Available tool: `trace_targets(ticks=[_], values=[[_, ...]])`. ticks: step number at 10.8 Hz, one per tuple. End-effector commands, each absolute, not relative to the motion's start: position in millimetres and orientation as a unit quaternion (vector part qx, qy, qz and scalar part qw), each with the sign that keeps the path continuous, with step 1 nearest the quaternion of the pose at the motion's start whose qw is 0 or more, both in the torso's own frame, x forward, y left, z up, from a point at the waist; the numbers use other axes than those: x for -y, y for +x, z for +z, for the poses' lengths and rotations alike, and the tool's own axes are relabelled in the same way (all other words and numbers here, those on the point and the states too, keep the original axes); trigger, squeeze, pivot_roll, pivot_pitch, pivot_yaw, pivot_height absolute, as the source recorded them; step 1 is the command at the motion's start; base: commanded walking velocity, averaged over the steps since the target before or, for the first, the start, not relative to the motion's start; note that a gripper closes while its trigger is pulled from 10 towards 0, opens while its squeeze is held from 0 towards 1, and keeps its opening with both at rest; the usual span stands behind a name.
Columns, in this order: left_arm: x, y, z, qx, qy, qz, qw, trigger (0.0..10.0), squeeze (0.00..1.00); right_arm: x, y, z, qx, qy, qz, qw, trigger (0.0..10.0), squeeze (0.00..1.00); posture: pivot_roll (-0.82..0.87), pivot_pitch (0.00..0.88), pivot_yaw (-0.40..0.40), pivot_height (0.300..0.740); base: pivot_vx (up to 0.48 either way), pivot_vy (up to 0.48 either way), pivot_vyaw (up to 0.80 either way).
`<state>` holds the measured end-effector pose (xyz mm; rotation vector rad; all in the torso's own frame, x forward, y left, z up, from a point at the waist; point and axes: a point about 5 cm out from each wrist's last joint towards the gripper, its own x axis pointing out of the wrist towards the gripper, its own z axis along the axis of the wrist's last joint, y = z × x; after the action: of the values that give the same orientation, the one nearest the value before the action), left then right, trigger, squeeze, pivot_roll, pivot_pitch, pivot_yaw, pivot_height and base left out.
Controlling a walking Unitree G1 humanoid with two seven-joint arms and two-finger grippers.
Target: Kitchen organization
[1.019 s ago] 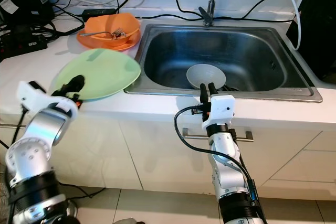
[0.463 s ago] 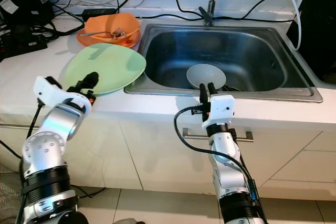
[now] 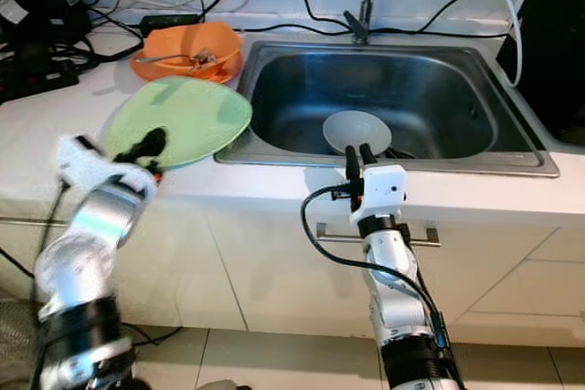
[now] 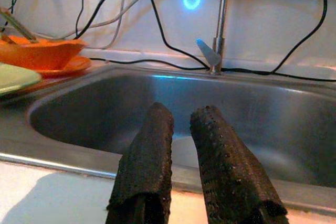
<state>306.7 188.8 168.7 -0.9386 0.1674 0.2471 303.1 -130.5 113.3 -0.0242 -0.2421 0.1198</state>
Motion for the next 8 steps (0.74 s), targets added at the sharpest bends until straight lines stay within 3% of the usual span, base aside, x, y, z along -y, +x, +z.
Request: trace_targets(ticks=[1,8], values=[[-192,301,176,-0.072,-0.449,0.128,0.881,10.0,0.00,130,305,114,0.116,-0.012,0.063,0.991,10.0,0.00,0.12,0.000,0.031,0.740,0.000,0.000,0.00],[-185,286,179,-0.093,-0.476,0.149,0.862,10.0,0.00,127,308,115,0.115,-0.009,0.072,0.991,10.0,0.00,0.14,0.000,0.027,0.740,0.000,0.000,0.00]])
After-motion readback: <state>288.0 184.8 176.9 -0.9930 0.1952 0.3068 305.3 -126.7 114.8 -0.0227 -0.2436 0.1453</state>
